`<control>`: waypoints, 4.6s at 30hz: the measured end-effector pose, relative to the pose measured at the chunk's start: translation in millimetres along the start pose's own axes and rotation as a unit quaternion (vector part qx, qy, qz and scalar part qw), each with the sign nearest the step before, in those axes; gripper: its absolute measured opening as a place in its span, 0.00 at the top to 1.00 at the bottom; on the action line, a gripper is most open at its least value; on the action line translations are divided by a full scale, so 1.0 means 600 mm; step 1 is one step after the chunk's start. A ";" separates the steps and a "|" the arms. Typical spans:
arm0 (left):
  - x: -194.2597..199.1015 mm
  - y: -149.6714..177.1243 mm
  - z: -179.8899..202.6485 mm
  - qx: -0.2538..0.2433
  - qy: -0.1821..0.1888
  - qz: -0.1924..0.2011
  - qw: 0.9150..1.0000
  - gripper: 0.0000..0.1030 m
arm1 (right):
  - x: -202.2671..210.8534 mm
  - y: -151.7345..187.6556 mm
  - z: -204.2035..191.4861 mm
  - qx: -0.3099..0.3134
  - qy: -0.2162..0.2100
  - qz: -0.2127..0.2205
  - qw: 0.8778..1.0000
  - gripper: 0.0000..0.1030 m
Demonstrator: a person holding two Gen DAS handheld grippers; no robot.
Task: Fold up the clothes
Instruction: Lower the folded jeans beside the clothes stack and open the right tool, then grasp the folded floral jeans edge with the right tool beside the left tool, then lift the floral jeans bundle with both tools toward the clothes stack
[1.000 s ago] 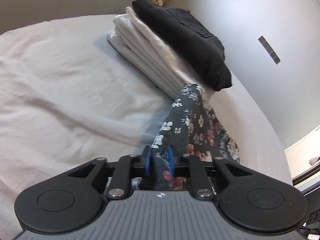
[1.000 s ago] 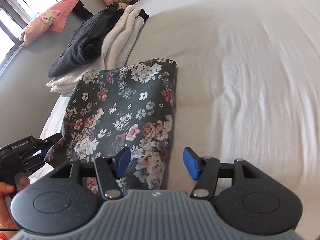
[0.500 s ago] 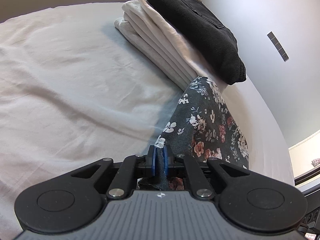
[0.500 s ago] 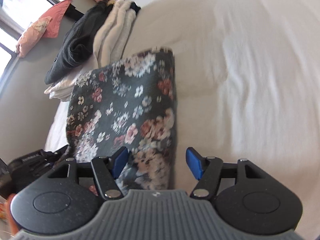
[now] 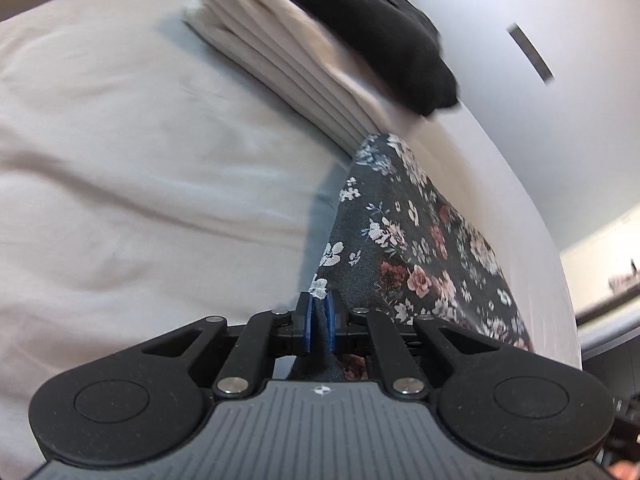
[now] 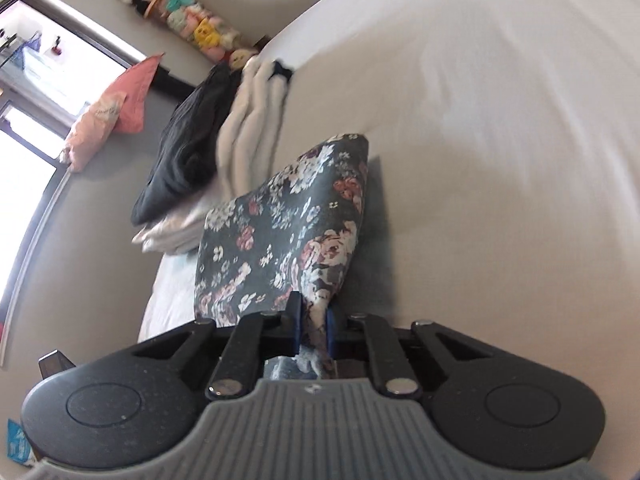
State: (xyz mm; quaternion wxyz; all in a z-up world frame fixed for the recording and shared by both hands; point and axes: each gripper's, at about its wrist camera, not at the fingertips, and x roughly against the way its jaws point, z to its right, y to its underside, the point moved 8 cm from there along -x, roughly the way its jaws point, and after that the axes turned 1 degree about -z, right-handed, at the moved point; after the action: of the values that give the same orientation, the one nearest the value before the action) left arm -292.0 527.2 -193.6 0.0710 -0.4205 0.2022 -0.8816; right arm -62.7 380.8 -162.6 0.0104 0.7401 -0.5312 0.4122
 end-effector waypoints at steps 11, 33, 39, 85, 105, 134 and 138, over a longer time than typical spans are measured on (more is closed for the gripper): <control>-0.045 0.056 0.098 -0.132 -0.004 -0.066 0.989 0.91 | 0.052 0.019 0.120 -0.044 0.065 0.000 0.997 0.87; -0.058 -0.012 0.125 -0.036 0.068 0.061 0.995 0.63 | -0.024 -0.120 0.119 0.032 0.093 0.019 0.995 0.41; -0.076 -0.010 0.123 -0.035 0.073 0.049 0.995 0.84 | -0.051 -0.128 0.126 -0.006 0.076 0.017 0.997 0.75; -0.136 0.021 0.084 0.043 0.110 -0.120 0.986 0.43 | 0.030 -0.018 0.168 -0.049 0.018 -0.058 0.997 0.45; -0.184 -0.005 0.083 0.068 0.167 -0.188 0.965 0.56 | 0.056 0.074 0.178 -0.172 -0.040 -0.080 0.981 0.45; -0.147 0.074 0.158 0.049 0.110 -0.143 0.982 0.70 | 0.097 -0.018 0.170 -0.084 0.061 -0.020 0.994 0.85; -0.154 0.078 0.157 0.053 0.108 -0.148 0.982 0.68 | 0.087 -0.029 0.180 -0.085 0.074 -0.040 0.993 0.84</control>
State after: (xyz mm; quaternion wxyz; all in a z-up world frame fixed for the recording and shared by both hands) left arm -162.4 484.3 -225.7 -0.0601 -0.3436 0.0978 -0.9321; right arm 20.9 298.6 -194.1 0.1287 0.7245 -0.5321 0.4188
